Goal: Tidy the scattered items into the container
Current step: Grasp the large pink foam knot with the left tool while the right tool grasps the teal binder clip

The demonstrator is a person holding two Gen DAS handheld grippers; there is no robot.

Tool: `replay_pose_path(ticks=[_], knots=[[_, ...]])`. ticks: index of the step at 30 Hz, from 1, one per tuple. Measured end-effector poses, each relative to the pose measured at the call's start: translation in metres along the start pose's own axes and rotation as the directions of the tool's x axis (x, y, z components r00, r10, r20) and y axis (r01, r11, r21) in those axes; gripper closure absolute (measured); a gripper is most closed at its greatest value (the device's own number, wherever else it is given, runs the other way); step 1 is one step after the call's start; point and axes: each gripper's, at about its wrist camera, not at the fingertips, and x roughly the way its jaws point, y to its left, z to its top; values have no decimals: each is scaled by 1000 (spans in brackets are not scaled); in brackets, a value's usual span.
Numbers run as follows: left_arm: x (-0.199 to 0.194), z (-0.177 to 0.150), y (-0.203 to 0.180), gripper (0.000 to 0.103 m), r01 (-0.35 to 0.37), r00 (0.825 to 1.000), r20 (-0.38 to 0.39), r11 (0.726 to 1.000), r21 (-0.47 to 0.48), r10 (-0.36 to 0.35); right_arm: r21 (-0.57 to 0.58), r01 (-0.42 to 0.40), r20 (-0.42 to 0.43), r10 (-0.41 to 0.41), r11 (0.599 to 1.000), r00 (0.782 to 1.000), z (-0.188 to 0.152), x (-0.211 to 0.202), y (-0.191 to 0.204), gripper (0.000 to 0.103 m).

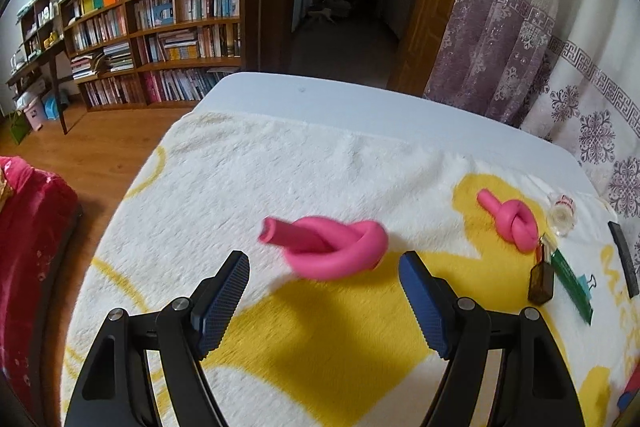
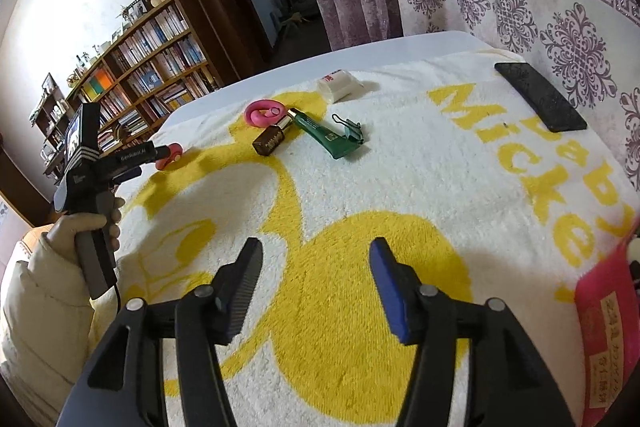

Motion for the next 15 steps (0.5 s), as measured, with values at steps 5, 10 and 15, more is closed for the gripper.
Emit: replay_pose_path(ticks=[5, 10, 15], knots=[[18, 7, -9, 24, -49, 999, -16, 998, 27, 49, -17, -2, -12, 2, 1000, 1000, 3, 8, 5, 39], [35, 6, -2, 25, -48, 998, -46, 999, -2, 48, -55, -1, -5, 0, 998, 1000, 9, 15, 15, 38], [27, 5, 9, 39, -8, 1000, -17, 999, -47, 7, -45, 23, -10, -24, 999, 1000, 20, 30, 10, 38]])
